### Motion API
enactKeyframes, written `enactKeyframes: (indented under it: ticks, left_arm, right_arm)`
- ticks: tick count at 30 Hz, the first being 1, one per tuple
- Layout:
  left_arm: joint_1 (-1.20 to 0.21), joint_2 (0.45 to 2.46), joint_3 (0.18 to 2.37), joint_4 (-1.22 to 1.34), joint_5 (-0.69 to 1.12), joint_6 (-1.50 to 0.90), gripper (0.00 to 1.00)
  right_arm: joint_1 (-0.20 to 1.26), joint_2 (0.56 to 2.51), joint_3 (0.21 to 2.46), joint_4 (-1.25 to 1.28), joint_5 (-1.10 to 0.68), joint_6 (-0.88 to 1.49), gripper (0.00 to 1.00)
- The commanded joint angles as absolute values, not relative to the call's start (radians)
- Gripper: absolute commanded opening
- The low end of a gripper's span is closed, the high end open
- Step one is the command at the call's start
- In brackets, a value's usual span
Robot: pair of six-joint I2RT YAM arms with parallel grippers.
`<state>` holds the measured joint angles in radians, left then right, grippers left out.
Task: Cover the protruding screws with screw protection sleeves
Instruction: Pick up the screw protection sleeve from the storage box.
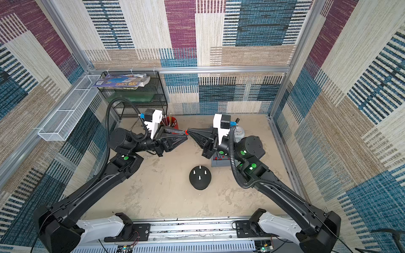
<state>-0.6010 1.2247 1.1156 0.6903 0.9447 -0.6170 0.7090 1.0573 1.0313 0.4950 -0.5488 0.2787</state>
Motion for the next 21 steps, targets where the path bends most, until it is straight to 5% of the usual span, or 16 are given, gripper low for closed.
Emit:
enactKeyframes:
  ticks: [1,10,16,18,21]
  left_arm:
    - [-0.603,1.217,1.111,0.699,0.938,-0.591,0.20]
    - [-0.603,1.188,1.088,0.686,0.917,-0.554,0.01]
    - [-0.604,1.174,1.077,0.661,0.892,-0.526,0.00]
    - [-0.604,1.166,1.083,0.624,0.887,-0.487,0.00]
    - [-0.604,1.150,1.140,0.414,0.917,-0.351,0.00]
  right_arm:
    - [0.719,1.054,1.033,0.490,-0.559,0.270,0.00]
    - [0.725,1.048,1.025,0.482,-0.551,0.262,0.00]
    - [0.726,1.056,1.044,0.443,-0.549,0.251,0.00]
    - [0.726,1.057,1.060,0.409,-0.543,0.233,0.13]
    - [0.726,1.046,1.094,0.321,-0.516,0.176,0.75]
